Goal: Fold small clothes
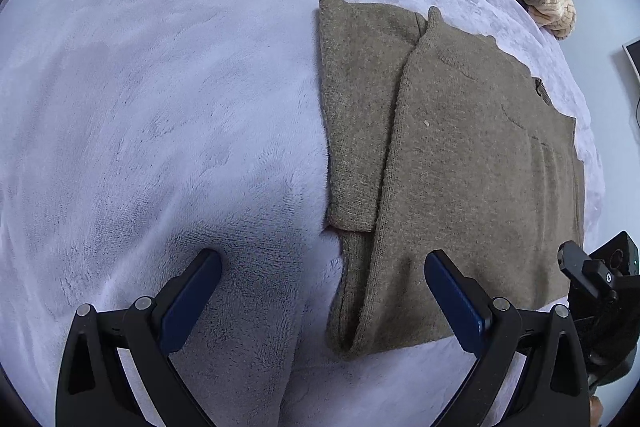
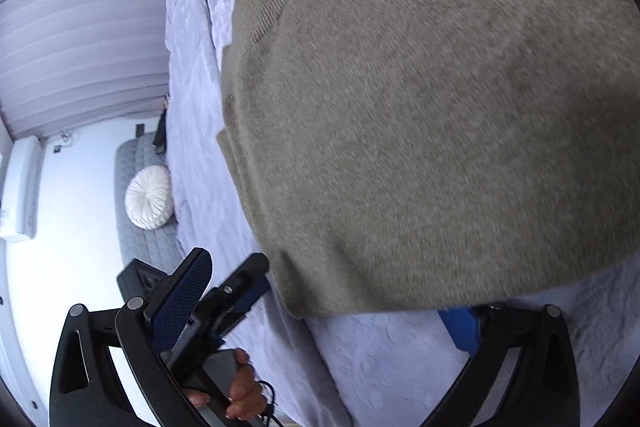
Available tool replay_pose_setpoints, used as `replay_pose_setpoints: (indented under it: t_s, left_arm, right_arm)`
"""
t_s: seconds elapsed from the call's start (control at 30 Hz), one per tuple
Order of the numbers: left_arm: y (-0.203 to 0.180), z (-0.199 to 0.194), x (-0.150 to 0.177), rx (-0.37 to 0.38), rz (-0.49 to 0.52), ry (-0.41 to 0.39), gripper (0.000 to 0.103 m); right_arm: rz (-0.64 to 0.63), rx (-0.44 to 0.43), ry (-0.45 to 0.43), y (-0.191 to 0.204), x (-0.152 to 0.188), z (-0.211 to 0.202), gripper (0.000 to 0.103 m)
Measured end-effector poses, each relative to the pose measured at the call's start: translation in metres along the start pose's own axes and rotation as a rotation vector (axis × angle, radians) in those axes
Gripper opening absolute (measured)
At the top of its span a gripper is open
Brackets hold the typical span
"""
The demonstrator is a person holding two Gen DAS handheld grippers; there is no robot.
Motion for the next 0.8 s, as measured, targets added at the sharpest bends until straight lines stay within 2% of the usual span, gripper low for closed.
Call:
replay_pose_setpoints:
  t_s: [0.2, 0.47, 0.53, 0.6, 0.7, 0.8]
  left_arm:
    - [-0.007, 0.006, -0.003, -0.024, 0.029, 0.012, 0.102]
    - [-0.012, 0.011, -0.011, -0.008, 0.047, 0.016, 0.102]
    - [-0.011, 0.009, -0.011, 0.017, 0.041, 0.010, 0.102]
    - [-0.005, 0.005, -0.013, 0.077, 0.009, 0.000, 0.102]
    - [0.007, 0.000, -0.017, 0.173, -0.059, 0.000, 0.102]
    - [0.015, -0.005, -0.019, 0.228, -0.089, 0.004, 0.102]
  right_arm:
    - [-0.002, -0.040, 0.009, 0.006, -0.002, 0.010, 0.103]
    - [0.008, -0.093, 0.027, 0.010, -0.001, 0.016, 0.103]
    - [0.007, -0.126, 0.040, 0.013, 0.002, 0.015, 0.103]
    - [-0.007, -0.146, 0.058, 0.018, 0.007, 0.017, 0.103]
    - [0.002, -0.103, 0.028, 0.014, 0.008, 0.018, 0.103]
    - [0.059, -0.099, -0.011, 0.006, 0.005, 0.018, 0.103]
Point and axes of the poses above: each gripper's, at about its wrist camera, not at the fingertips, and z roughly the way its jaws point, y to its left, x to its underside, the point moved 4 cm from there along z, roughly the way its jaws point, and after that the axes turned 3 degrees about -y, right-handed, at the moved point
